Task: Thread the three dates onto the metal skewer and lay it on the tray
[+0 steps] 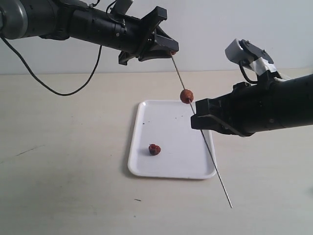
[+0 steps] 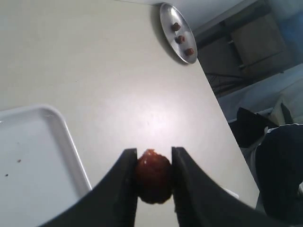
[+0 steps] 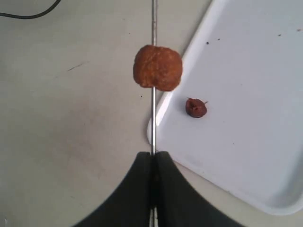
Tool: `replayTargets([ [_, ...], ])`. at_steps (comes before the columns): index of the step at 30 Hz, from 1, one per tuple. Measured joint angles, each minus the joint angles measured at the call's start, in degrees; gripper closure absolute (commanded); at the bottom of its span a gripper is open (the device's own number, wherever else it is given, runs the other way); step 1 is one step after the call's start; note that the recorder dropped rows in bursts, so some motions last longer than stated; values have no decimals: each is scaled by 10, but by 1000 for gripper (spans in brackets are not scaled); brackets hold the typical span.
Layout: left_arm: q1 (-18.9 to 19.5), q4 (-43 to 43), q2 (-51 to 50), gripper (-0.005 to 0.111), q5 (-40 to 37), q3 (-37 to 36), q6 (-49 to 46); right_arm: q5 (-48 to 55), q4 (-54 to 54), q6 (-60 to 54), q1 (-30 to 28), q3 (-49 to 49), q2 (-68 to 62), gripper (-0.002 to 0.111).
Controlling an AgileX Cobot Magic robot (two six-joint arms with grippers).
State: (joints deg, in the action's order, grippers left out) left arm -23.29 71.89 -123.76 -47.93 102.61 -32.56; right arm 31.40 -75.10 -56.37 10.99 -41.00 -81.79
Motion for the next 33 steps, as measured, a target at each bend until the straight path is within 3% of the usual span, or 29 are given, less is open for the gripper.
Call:
replayTargets([
  [33,0,0,0,81,-21,0,9,-23,0,14,0,0,0,108],
])
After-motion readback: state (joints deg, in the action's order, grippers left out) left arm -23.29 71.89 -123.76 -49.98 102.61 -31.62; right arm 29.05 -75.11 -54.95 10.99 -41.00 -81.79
